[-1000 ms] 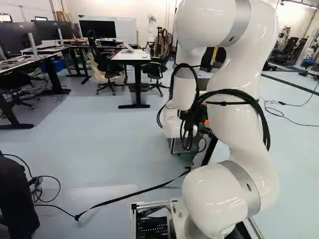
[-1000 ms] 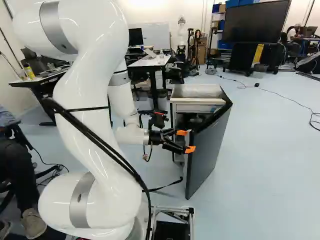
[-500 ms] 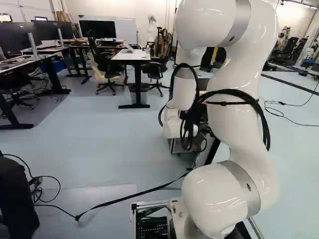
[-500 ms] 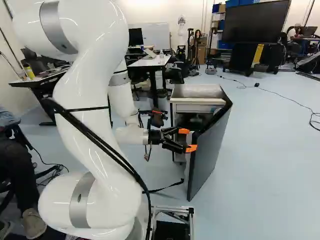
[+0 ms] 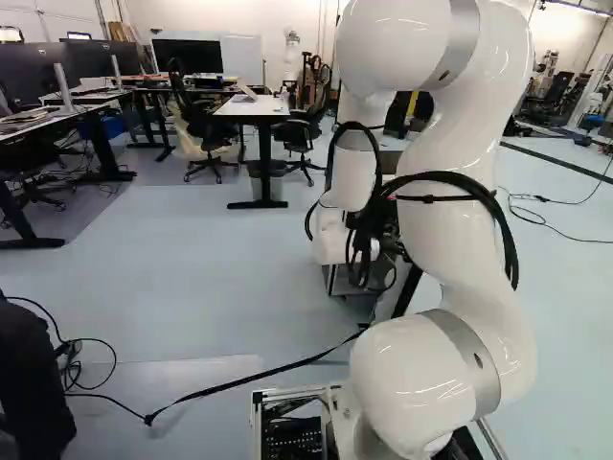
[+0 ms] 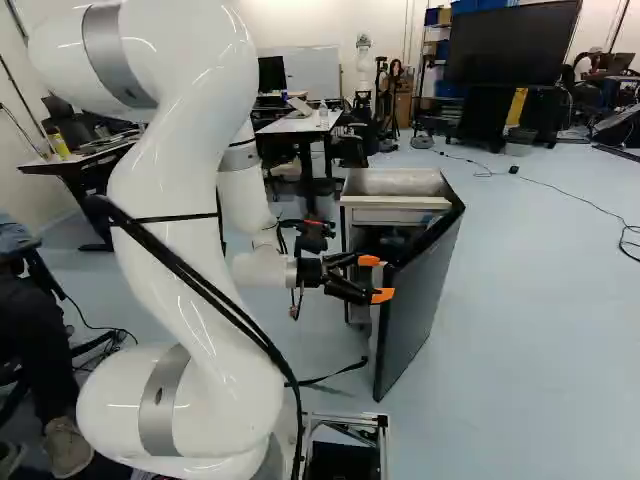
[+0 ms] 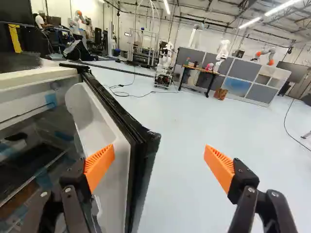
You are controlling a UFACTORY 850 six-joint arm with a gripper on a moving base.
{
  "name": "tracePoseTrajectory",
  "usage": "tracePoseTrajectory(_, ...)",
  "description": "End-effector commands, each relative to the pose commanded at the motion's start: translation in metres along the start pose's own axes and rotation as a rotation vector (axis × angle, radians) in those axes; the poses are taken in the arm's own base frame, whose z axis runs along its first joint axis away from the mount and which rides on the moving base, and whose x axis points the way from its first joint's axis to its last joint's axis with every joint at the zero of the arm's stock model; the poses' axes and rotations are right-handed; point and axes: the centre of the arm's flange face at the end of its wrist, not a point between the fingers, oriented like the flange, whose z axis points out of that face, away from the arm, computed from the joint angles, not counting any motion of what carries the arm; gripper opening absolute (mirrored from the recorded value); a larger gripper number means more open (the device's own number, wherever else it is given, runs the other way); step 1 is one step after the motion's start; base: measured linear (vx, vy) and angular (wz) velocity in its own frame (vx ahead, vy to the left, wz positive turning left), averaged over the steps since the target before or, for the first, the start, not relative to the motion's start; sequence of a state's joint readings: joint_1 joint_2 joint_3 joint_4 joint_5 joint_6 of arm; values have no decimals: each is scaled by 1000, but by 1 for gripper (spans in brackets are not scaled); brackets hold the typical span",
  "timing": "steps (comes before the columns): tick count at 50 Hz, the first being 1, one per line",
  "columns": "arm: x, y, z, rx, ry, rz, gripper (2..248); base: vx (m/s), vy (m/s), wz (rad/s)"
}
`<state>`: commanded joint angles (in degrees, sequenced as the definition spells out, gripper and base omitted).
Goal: Open the fridge door
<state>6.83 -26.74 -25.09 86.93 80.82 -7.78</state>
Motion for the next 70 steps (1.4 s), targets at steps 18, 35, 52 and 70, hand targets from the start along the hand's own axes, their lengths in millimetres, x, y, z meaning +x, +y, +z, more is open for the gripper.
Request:
tracePoseTrajectory(18,4,-8,14,-46,-6,27,247,0,0,0)
tracePoseTrajectory(35,9,-13,38,-132,-17,66,247,0,0,0)
tracePoseTrajectory(52,16,-19,73,-225,-26,114,247,0,0,0)
tracePoseTrajectory(70,26,-31,115,-313,-28,175,247,0,0,0)
